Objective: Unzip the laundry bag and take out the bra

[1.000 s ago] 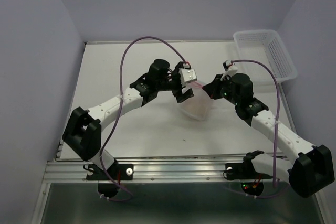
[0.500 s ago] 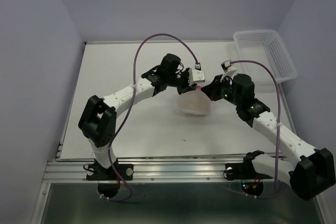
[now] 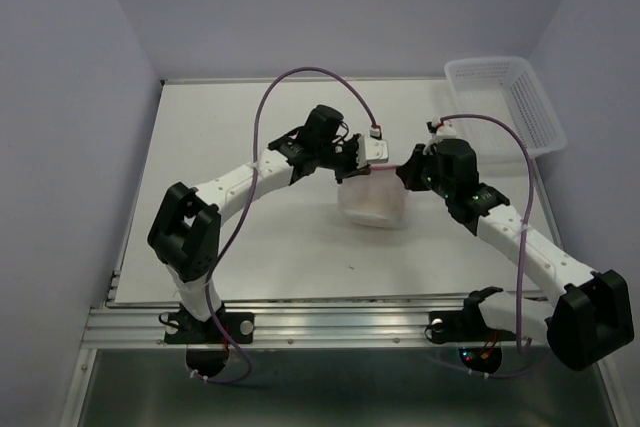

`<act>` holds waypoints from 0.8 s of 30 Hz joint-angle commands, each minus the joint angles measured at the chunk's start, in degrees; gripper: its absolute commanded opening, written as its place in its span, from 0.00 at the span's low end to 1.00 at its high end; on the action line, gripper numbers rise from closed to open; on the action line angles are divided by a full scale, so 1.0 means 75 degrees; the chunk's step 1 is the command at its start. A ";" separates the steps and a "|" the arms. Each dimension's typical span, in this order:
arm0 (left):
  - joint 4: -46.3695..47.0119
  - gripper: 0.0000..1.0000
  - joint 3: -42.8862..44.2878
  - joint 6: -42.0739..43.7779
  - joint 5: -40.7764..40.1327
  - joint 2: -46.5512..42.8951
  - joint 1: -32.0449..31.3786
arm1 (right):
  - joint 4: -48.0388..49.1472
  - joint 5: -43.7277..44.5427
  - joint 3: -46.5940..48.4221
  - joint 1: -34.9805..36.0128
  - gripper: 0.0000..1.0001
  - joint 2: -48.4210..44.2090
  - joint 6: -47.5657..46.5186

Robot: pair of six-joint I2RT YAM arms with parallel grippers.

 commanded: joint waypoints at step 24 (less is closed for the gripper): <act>0.2270 0.00 -0.1449 -0.0031 -0.1978 -0.2070 0.0005 | 0.2493 -0.2987 0.0234 -0.1573 0.01 0.0384 -0.1655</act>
